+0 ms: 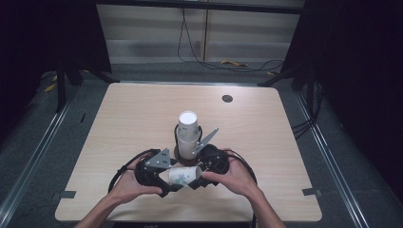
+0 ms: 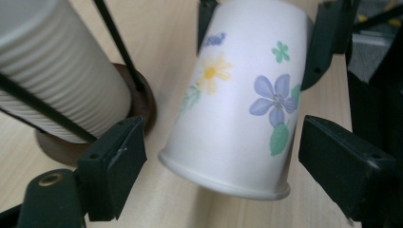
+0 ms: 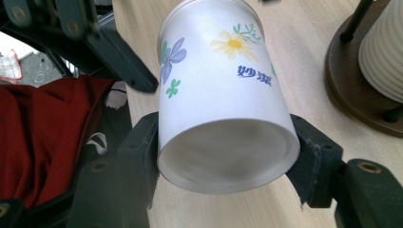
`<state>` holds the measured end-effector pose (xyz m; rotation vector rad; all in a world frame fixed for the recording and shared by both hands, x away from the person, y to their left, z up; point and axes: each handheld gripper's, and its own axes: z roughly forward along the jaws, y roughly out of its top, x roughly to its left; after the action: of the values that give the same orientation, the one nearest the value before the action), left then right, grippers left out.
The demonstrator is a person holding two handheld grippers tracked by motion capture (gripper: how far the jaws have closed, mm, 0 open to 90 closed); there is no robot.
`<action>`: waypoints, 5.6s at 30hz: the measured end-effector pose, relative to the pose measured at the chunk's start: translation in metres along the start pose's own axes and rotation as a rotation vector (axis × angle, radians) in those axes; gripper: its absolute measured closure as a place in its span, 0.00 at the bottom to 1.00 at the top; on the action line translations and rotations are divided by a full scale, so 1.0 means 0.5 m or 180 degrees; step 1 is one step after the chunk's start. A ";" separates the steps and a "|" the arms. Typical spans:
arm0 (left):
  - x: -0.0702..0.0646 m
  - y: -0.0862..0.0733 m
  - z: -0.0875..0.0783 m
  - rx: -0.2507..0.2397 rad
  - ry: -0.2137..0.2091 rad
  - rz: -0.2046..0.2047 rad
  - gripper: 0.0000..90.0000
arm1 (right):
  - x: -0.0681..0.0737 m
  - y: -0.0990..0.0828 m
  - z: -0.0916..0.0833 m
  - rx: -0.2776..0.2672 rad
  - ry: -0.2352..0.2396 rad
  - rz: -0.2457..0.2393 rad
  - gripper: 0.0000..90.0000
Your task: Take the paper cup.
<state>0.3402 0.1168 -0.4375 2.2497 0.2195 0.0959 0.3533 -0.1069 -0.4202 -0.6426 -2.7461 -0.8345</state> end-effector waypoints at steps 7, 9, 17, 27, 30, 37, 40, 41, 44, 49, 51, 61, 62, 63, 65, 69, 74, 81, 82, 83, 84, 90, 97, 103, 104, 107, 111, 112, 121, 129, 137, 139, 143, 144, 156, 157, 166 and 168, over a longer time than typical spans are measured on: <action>0.015 -0.018 -0.033 -0.0401 0.0018 -0.0309 0.18 | -0.005 -0.005 -0.004 -0.0048 -0.0032 0.0062 0.40; 0.018 -0.024 -0.040 -0.0433 0.0067 -0.0355 0.18 | -0.005 -0.006 -0.010 -0.0076 -0.0044 0.0090 0.40; 0.028 -0.041 -0.059 -0.0722 0.0034 -0.0490 0.17 | -0.008 -0.013 -0.021 -0.0255 -0.0093 0.0055 0.40; 0.032 -0.051 -0.071 -0.0925 0.0114 -0.0553 0.17 | -0.009 -0.022 -0.031 -0.0437 -0.0101 0.0058 0.40; 0.030 -0.048 -0.072 -0.0942 0.0044 -0.0556 0.17 | -0.013 -0.029 -0.035 -0.0544 -0.0088 0.0071 0.40; 0.027 -0.045 -0.070 -0.1010 0.0029 -0.0558 0.17 | -0.016 -0.036 -0.038 -0.0760 -0.0036 0.0032 0.40; 0.025 -0.044 -0.070 -0.1064 -0.0008 -0.0593 0.17 | -0.014 -0.036 -0.036 -0.0830 -0.0060 -0.0020 0.40; 0.026 -0.044 -0.070 -0.1081 -0.0013 -0.0603 0.17 | -0.013 -0.035 -0.036 -0.0853 -0.0061 -0.0053 0.40; 0.027 -0.044 -0.070 -0.1115 -0.0032 -0.0626 0.17 | -0.011 -0.035 -0.041 -0.0965 -0.0028 -0.0074 0.40; 0.025 -0.043 -0.069 -0.1191 -0.0055 -0.0658 0.17 | -0.014 -0.041 -0.048 -0.1133 0.0072 -0.0059 0.40; 0.024 -0.042 -0.069 -0.1205 -0.0060 -0.0658 0.17 | -0.013 -0.042 -0.048 -0.1209 0.0099 -0.0077 0.40; 0.023 -0.037 -0.072 -0.1264 -0.0042 -0.0669 0.17 | -0.007 -0.042 -0.050 -0.1501 0.0203 -0.0152 0.40; 0.022 -0.036 -0.071 -0.1270 -0.0049 -0.0666 0.17 | -0.008 -0.043 -0.050 -0.1529 0.0197 -0.0147 0.40; 0.020 -0.035 -0.070 -0.1273 -0.0027 -0.0679 0.17 | -0.009 -0.044 -0.052 -0.1544 0.0205 -0.0132 0.40; 0.018 -0.032 -0.067 -0.1249 -0.0034 -0.0654 0.17 | -0.010 -0.045 -0.053 -0.1587 0.0249 -0.0124 0.40; 0.015 -0.029 -0.060 -0.1264 -0.0061 -0.0652 0.18 | -0.008 -0.044 -0.050 -0.1575 0.0263 -0.0144 0.40; 0.021 -0.030 -0.060 -0.1297 -0.0132 -0.0676 0.24 | -0.005 -0.040 -0.043 -0.1499 0.0278 -0.0175 0.41; 0.022 -0.030 -0.054 -0.1296 -0.0180 -0.0696 0.22 | -0.005 -0.040 -0.043 -0.1507 0.0294 -0.0184 0.41; 0.022 -0.029 -0.053 -0.1292 -0.0188 -0.0686 0.20 | -0.003 -0.039 -0.042 -0.1507 0.0298 -0.0184 0.41; 0.021 -0.028 -0.052 -0.1293 -0.0202 -0.0670 0.21 | -0.003 -0.038 -0.041 -0.1504 0.0306 -0.0186 0.41; 0.020 -0.027 -0.052 -0.1287 -0.0201 -0.0660 0.22 | -0.002 -0.037 -0.040 -0.1502 0.0307 -0.0194 0.41; 0.018 -0.023 -0.057 -0.1310 -0.0241 -0.0580 0.23 | 0.000 -0.039 -0.046 -0.1536 0.0355 -0.0256 0.41; 0.016 -0.021 -0.052 -0.1330 -0.0293 -0.0638 0.21 | 0.003 -0.036 -0.043 -0.1516 0.0352 -0.0298 0.40; 0.015 -0.020 -0.049 -0.1305 -0.0317 -0.0614 0.22 | 0.003 -0.039 -0.043 -0.1508 0.0343 -0.0345 0.40; 0.016 -0.020 -0.048 -0.1307 -0.0345 -0.0620 0.21 | 0.003 -0.039 -0.043 -0.1520 0.0339 -0.0366 0.40; 0.011 -0.019 -0.046 -0.1290 -0.0332 -0.0598 0.21 | 0.006 -0.037 -0.042 -0.1497 0.0350 -0.0393 0.40; 0.010 -0.018 -0.049 -0.1331 -0.0346 -0.0561 0.23 | 0.006 -0.037 -0.048 -0.1491 0.0374 -0.0407 0.40; 0.010 -0.018 -0.047 -0.1332 -0.0344 -0.0548 0.23 | 0.005 -0.037 -0.048 -0.1492 0.0372 -0.0414 0.40; 0.012 -0.020 -0.052 -0.1289 -0.0276 -0.0466 0.27 | 0.004 -0.032 -0.036 -0.1409 0.0254 -0.0364 0.35; 0.012 -0.022 -0.054 -0.1250 -0.0207 -0.0457 0.29 | 0.007 -0.028 -0.027 -0.1286 0.0057 -0.0335 0.25; 0.021 -0.029 -0.062 -0.1194 -0.0108 -0.0537 0.29 | 0.000 -0.031 -0.031 -0.1315 -0.0055 -0.0232 0.15; 0.026 -0.033 -0.064 -0.1154 -0.0074 -0.0543 0.29 | -0.002 -0.031 -0.033 -0.1331 -0.0089 -0.0220 0.15; 0.034 -0.041 -0.070 -0.1110 -0.0064 -0.0612 0.29 | -0.002 -0.033 -0.036 -0.1353 -0.0235 -0.0200 0.15; 0.036 -0.042 -0.072 -0.1097 -0.0052 -0.0613 0.29 | -0.004 -0.033 -0.037 -0.1367 -0.0243 -0.0204 0.15; 0.042 -0.047 -0.096 -0.0976 0.0032 -0.0599 0.29 | -0.014 -0.053 -0.062 -0.1482 -0.0482 -0.0013 0.16; 0.043 -0.048 -0.098 -0.0959 0.0041 -0.0610 0.29 | -0.015 -0.055 -0.063 -0.1488 -0.0514 0.0007 0.16; 0.059 -0.046 -0.118 -0.0921 0.0116 -0.0656 0.29 | -0.025 -0.067 -0.070 -0.1519 -0.0584 0.0102 0.16; 0.063 -0.051 -0.126 -0.0905 0.0148 -0.0658 0.29 | -0.027 -0.068 -0.068 -0.1492 -0.0590 0.0113 0.16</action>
<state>0.3590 0.1866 -0.4170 1.9322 0.4344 0.0643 0.3518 -0.1561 -0.4126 -0.8858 -2.6953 -1.4999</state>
